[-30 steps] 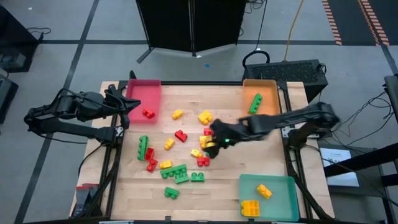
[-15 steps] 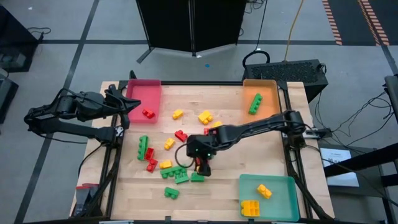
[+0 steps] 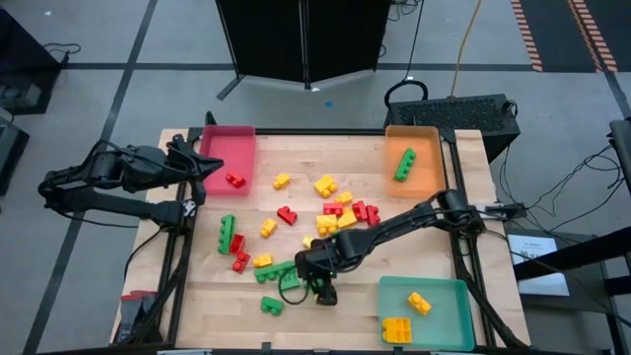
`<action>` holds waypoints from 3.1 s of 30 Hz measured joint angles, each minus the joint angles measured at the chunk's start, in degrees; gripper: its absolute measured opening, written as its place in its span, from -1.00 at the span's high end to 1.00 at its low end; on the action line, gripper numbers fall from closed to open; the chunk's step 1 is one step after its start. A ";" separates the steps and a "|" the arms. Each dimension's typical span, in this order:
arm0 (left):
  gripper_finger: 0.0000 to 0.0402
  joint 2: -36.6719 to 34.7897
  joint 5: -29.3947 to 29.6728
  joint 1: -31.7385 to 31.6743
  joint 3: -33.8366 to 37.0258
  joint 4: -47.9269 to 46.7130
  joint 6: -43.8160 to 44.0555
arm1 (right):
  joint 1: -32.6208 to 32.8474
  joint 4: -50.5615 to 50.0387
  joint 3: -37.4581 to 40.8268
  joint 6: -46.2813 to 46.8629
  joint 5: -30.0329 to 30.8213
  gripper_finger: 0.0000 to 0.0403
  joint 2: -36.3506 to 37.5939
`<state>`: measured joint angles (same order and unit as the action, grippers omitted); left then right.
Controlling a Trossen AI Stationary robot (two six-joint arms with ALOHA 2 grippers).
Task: Sort blocks
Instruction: Put the green game piece into the orange bin
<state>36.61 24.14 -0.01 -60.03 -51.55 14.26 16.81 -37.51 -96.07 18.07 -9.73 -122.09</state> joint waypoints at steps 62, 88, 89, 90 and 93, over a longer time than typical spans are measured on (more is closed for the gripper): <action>0.85 2.39 0.30 0.02 0.02 -0.02 3.18 | -48.73 -42.42 0.13 8.66 28.79 0.24 27.41; 0.85 2.38 0.30 0.03 0.02 -0.01 4.98 | -68.01 -8.56 28.73 10.43 13.90 0.24 28.18; 0.85 2.39 0.28 0.04 0.02 0.00 4.97 | -68.17 -7.86 29.14 10.81 13.91 0.24 28.45; 0.85 2.39 0.28 0.04 0.02 0.00 4.97 | -68.33 -7.62 29.46 11.19 13.99 0.24 28.67; 0.85 2.39 0.31 0.03 0.02 0.00 4.95 | -68.92 -7.48 29.62 11.30 14.12 0.18 29.08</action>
<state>39.00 24.45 0.02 -60.01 -51.55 19.21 -52.11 -45.00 -66.46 29.36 4.39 -93.01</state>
